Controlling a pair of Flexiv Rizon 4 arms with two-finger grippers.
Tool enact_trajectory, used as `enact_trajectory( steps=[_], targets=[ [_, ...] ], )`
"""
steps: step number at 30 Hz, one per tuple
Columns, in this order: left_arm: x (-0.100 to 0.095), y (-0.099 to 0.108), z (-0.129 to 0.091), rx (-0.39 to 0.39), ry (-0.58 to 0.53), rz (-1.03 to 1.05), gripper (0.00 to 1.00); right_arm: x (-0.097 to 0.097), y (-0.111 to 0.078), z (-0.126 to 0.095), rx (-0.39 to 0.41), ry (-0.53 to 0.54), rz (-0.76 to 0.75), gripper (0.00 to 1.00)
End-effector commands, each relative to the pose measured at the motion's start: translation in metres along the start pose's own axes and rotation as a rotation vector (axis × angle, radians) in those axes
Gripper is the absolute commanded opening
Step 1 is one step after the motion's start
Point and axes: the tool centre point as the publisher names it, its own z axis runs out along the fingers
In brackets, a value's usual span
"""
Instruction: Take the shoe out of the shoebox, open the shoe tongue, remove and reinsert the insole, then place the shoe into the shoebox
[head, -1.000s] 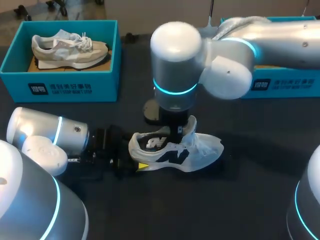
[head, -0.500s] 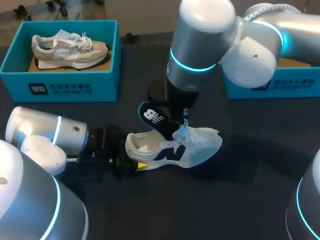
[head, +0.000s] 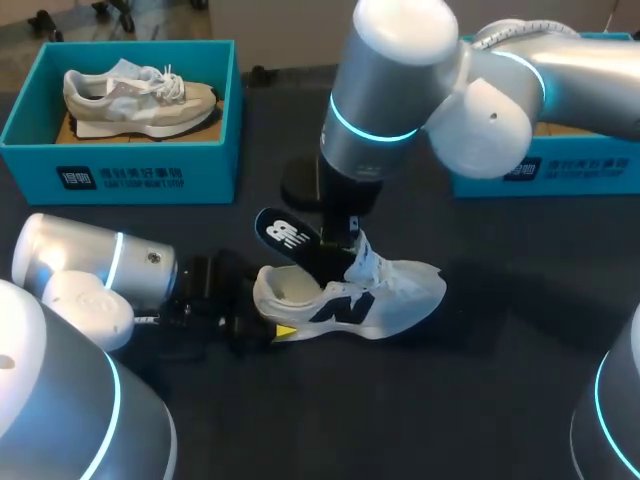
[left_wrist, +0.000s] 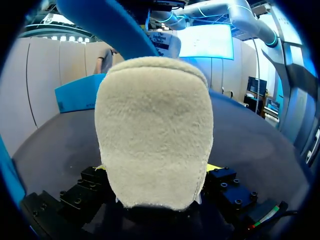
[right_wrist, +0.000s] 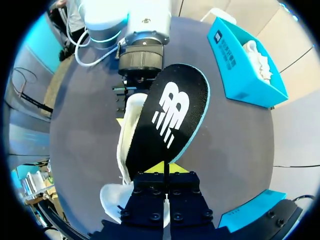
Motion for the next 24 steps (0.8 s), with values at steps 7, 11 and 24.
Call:
enact_trajectory(
  steps=[7,11,24],
  targets=[
    [0.001,0.004,0.005,-0.003,-0.001,0.000,0.00,0.000,0.014,-0.003,-0.041,0.021,-0.030,0.00],
    [0.001,0.004,0.005,-0.003,-0.001,0.000,0.00,0.000,0.024,0.003,-0.069,0.063,-0.035,0.00],
    [0.001,0.004,0.005,-0.003,-0.001,0.000,0.00,0.000,0.031,-0.001,-0.209,0.130,0.185,1.00]
  ],
)
